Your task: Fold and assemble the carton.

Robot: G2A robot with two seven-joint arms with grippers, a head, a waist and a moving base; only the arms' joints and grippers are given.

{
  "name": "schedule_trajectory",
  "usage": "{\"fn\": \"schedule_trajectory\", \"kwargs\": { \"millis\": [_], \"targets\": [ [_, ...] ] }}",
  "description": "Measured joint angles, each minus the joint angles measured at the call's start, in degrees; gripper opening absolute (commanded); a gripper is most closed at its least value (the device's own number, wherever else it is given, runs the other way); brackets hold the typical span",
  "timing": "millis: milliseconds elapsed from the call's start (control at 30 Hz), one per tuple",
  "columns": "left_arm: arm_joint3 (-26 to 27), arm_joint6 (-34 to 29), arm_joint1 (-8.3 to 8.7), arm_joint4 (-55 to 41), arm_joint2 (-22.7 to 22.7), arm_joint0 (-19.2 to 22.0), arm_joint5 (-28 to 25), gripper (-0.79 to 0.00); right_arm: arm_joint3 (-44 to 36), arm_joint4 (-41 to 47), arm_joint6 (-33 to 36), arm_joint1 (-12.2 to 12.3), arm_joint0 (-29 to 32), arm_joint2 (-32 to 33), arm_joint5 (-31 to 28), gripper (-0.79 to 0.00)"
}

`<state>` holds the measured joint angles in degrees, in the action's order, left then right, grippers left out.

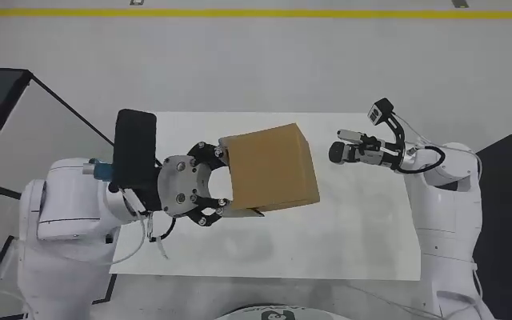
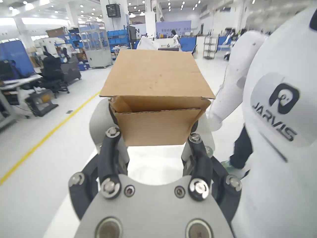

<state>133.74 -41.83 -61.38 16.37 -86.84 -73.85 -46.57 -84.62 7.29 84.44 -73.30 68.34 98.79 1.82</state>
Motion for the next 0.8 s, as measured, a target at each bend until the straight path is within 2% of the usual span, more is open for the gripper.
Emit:
{"fn": "schedule_trajectory", "kwargs": {
  "millis": [133,267,367,467,800],
  "targets": [
    [-1.3,2.2,0.02,9.1,0.1,3.3,-6.8,-0.785,0.0,0.0,0.0,0.0,0.0,0.0,0.0,0.000],
    [-1.9,5.7,-0.10,16.8,-0.3,6.4,-10.7,-0.785,0.0,0.0,0.0,0.0,0.0,0.0,0.0,0.000],
    [-1.5,10.2,-0.35,21.6,-0.8,8.3,-11.5,-0.785,0.0,0.0,0.0,0.0,0.0,0.0,0.0,0.000],
    [-1.1,14.4,-0.54,24.8,-0.9,8.3,-11.4,-0.785,0.0,0.0,0.0,0.0,0.0,0.0,0.0,0.000],
    [-0.7,14.8,-0.54,25.1,-0.9,8.2,-11.1,-0.785,0.0,0.0,0.0,0.0,0.0,0.0,0.0,0.000]
  ]
}}
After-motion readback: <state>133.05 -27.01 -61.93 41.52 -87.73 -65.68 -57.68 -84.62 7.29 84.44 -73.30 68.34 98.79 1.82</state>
